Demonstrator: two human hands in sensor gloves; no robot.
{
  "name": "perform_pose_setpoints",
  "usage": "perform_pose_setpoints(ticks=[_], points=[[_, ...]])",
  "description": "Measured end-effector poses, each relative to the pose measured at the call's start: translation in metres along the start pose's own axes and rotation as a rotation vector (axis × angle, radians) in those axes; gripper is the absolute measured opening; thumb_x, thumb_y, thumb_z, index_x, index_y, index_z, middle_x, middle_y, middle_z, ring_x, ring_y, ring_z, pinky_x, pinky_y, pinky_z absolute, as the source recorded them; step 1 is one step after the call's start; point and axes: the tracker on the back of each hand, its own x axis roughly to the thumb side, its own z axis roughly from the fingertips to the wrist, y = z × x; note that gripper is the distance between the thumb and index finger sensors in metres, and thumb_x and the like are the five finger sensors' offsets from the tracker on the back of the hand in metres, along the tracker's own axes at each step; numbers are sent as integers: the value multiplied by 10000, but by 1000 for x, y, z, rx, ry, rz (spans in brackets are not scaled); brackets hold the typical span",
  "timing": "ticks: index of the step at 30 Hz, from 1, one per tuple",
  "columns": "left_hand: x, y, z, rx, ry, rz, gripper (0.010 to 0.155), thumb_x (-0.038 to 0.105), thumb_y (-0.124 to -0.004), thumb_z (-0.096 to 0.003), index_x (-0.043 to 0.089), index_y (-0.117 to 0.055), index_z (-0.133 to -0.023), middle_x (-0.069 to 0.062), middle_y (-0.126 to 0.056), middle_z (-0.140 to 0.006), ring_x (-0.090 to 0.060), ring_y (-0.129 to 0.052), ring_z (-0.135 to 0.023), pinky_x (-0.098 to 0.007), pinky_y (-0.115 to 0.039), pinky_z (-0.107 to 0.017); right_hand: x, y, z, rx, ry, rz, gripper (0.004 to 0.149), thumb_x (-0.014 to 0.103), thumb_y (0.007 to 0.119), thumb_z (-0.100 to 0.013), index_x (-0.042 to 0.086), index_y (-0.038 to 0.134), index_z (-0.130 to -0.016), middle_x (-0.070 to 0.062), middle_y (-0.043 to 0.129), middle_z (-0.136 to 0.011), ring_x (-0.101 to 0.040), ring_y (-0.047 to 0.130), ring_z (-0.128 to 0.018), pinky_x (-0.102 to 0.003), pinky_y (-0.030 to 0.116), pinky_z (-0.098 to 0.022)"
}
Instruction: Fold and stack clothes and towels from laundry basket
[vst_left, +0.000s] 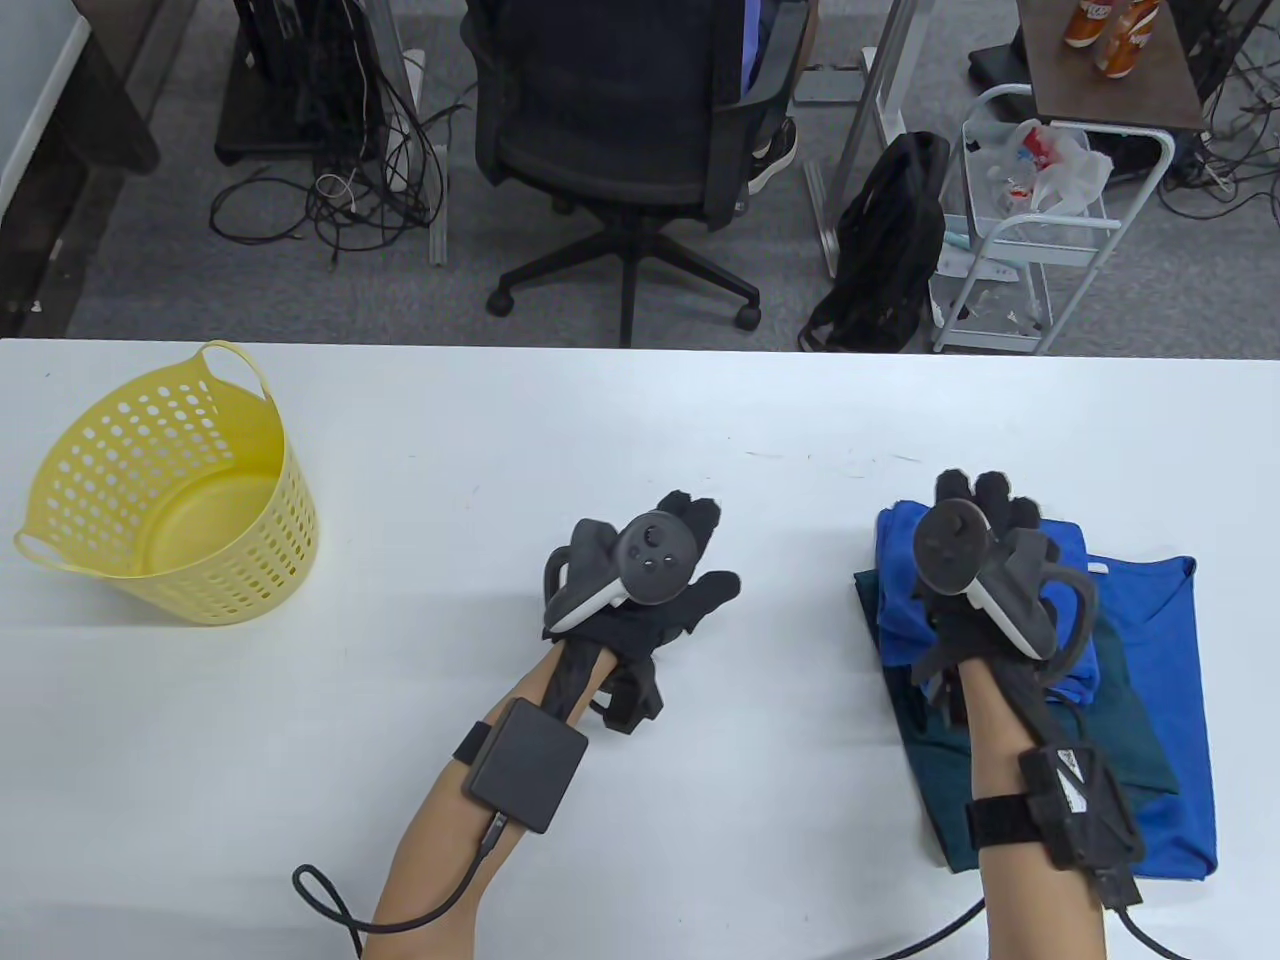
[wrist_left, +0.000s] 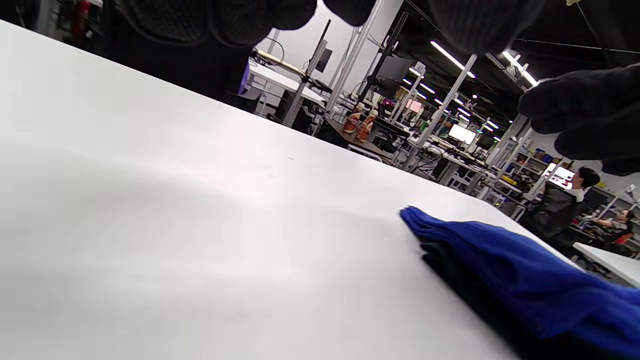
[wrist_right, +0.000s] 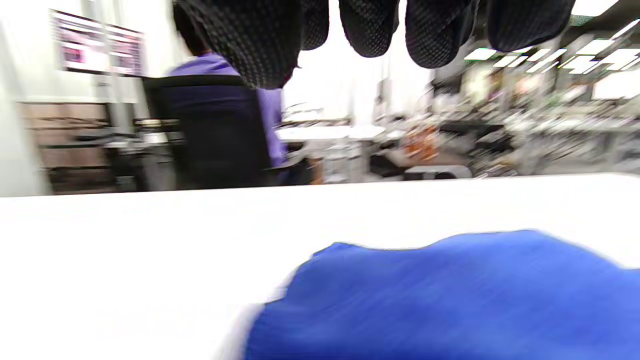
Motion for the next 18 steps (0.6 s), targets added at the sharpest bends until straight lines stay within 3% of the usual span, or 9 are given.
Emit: perform_pose_setpoints(ticks=[6, 10, 15, 17, 18], points=[[-33, 21, 71, 137, 50, -27, 861, 586, -717, -520, 160, -417, -1206, -263, -428, -1257, -515, -568, -1099, -651, -615, -734, 43, 15, 50, -48, -231, -148, 673, 284, 727, -613, 58, 425, -1171, -334, 405, -1177, -627, 486, -999, -772, 514, -660], [-45, 29, 114, 233, 65, -130, 882, 589, -717, -516, 188, -369, -1221, -262, -344, -1280, -550, -436, -1129, -690, -527, -752, 73, 29, 80, -93, -349, -214, 699, 331, 731, -614, 50, 422, -1175, -344, 408, -1175, -635, 482, -995, -777, 513, -654], [-63, 11, 144, 341, 142, -364, 905, 600, -698, -505, 199, -315, -1219, -276, -240, -1276, -583, -352, -1124, -717, -484, -750, 97, 45, 101, -173, -416, -156, 737, 404, 741, -609, 52, 424, -1175, -337, 386, -1186, -645, 426, -1008, -802, 472, -652], [-74, -5, 148, 334, 167, -387, 910, 592, -702, -511, 188, -295, -1218, -283, -224, -1270, -578, -343, -1126, -722, -480, -748, 100, 56, 105, -195, -424, -93, 757, 417, 754, -601, 54, 419, -1175, -335, 375, -1188, -650, 398, -1009, -813, 447, -649], [-79, -13, 145, 281, 174, -426, 900, 584, -707, -510, 189, -309, -1213, -281, -223, -1267, -572, -341, -1125, -720, -479, -749, 101, 62, 106, -208, -420, -51, 763, 421, 761, -596, 55, 422, -1174, -334, 376, -1188, -652, 392, -1011, -817, 442, -648]])
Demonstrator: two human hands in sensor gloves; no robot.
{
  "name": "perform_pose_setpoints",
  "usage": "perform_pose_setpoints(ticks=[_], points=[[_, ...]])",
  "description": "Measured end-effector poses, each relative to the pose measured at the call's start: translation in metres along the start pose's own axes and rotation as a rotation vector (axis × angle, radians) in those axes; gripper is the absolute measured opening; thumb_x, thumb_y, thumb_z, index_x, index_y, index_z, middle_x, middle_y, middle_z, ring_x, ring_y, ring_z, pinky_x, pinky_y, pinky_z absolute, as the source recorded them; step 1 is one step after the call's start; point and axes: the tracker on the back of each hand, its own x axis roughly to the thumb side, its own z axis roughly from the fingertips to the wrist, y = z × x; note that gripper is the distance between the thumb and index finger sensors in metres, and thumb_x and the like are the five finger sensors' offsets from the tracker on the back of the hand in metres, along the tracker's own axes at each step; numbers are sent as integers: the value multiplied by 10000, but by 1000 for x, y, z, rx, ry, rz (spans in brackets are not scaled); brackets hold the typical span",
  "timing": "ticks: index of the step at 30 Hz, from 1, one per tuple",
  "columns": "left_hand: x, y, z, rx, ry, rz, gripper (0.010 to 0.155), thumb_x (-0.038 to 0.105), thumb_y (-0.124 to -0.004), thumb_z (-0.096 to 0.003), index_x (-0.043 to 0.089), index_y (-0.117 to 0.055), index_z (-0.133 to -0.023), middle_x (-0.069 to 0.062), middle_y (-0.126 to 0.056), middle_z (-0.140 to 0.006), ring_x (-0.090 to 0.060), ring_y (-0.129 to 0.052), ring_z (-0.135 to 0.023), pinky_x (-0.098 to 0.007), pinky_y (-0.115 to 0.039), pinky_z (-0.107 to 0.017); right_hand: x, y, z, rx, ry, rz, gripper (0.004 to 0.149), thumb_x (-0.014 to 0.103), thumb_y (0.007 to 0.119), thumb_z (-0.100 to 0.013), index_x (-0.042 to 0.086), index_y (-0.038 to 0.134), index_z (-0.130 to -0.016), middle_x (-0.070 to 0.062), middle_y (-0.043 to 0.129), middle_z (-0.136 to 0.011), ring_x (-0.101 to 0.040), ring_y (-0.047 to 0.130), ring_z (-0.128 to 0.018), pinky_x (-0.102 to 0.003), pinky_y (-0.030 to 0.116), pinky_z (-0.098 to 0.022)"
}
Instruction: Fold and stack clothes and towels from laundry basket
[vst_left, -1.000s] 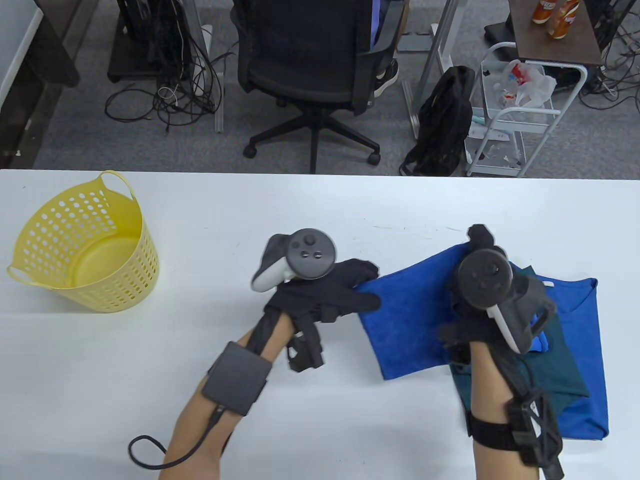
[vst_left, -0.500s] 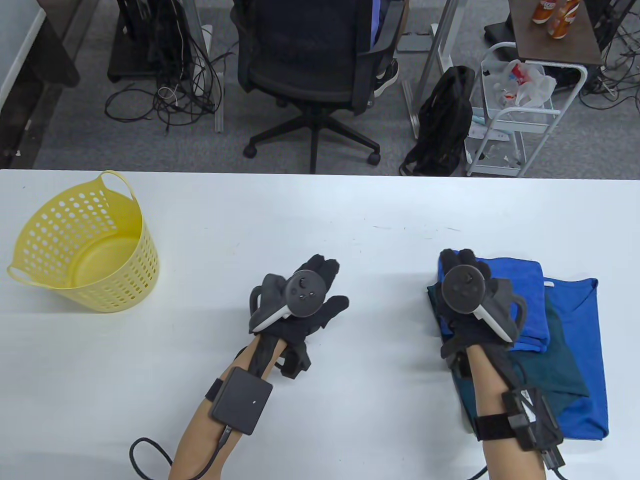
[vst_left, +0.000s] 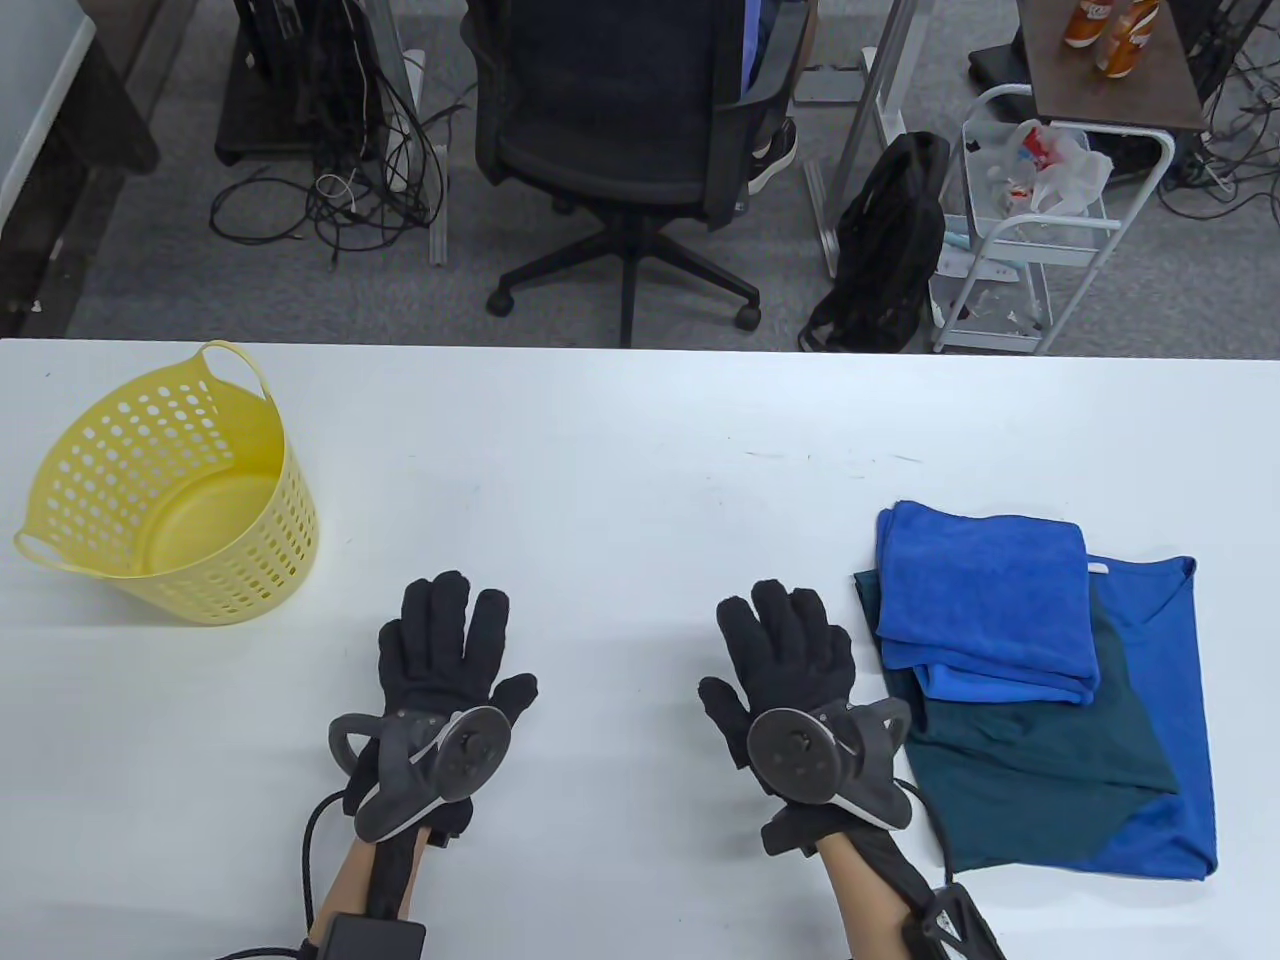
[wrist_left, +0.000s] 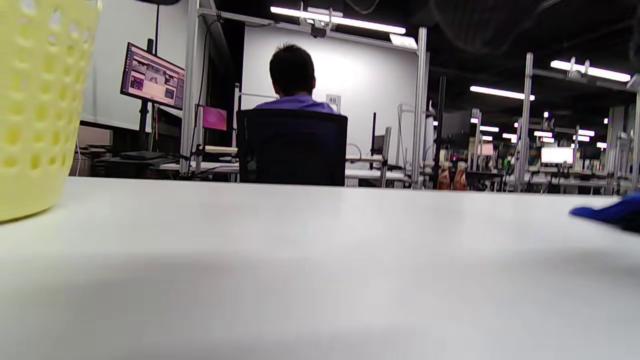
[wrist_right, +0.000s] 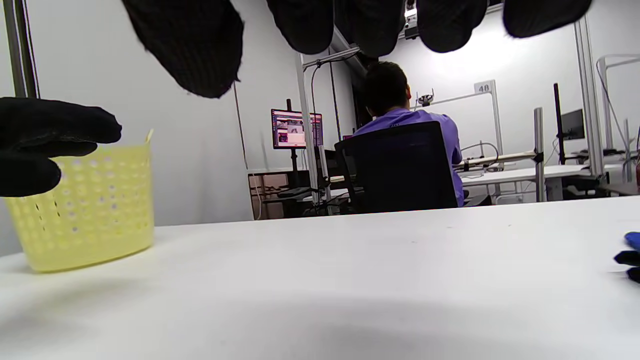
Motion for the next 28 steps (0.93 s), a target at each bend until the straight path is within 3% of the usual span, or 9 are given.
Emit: perform_pose_setpoints(ticks=[3, 7, 18, 28], points=[[4, -18, -3, -79, -11, -117, 911, 588, -704, -507, 195, -290, -1216, -283, -218, -1266, -571, -332, -1125, -720, -479, -748, -1, 10, 4, 43, -11, 77, 771, 432, 764, -588, 62, 423, -1172, -328, 378, -1188, -647, 390, -1013, -816, 442, -649], [16, -27, -7, -127, -46, -148, 914, 589, -705, -505, 205, -280, -1218, -276, -208, -1269, -569, -315, -1128, -722, -470, -753, -5, 15, 7, 66, -13, 56, 768, 424, 770, -586, 63, 427, -1171, -330, 374, -1187, -645, 382, -1013, -813, 440, -653], [22, -13, -7, -79, -80, -97, 891, 584, -707, -507, 208, -317, -1214, -266, -234, -1273, -561, -328, -1131, -715, -479, -755, -5, 25, 10, 119, -24, 111, 752, 410, 771, -583, 64, 445, -1166, -325, 388, -1185, -648, 391, -1009, -808, 448, -654], [22, -17, -8, -108, -94, -106, 882, 579, -709, -507, 207, -332, -1212, -265, -256, -1272, -554, -350, -1130, -704, -491, -757, -2, 29, 11, 157, -38, 134, 742, 400, 774, -580, 69, 458, -1163, -321, 394, -1186, -645, 396, -1010, -808, 449, -654]])
